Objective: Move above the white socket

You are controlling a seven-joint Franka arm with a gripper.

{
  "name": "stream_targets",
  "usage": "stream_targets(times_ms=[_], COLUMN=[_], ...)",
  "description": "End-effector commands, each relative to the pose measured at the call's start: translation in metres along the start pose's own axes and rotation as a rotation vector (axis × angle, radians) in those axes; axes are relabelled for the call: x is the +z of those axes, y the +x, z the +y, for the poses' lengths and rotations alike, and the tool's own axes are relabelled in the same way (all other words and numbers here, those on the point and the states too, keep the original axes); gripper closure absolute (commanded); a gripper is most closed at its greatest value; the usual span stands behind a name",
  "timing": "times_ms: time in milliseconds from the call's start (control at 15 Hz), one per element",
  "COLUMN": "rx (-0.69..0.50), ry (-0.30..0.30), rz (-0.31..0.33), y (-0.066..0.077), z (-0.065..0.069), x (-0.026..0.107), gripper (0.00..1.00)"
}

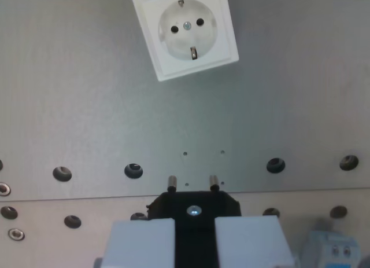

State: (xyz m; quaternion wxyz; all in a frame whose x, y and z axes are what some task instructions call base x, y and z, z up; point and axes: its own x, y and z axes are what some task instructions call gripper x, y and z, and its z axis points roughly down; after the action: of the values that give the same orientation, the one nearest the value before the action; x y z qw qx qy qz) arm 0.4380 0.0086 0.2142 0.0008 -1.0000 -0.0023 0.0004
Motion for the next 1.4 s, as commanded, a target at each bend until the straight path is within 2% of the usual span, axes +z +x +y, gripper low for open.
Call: stream_targets(times_ms=[67, 533, 1000, 1400], rx=[-0.143, -0.223, -0.278, -0.302], ry=[-0.017, -0.016, -0.017, -0.02], rz=[0.009, -0.002, 0.011, -0.003], y=[0.011, 0.025, 0.033, 0.041], z=[0.003, 0.004, 0.006, 0.006], x=[0.014, 0.043, 0.065, 0.084], gripper=[1.0, 1.0, 1.0, 1.0])
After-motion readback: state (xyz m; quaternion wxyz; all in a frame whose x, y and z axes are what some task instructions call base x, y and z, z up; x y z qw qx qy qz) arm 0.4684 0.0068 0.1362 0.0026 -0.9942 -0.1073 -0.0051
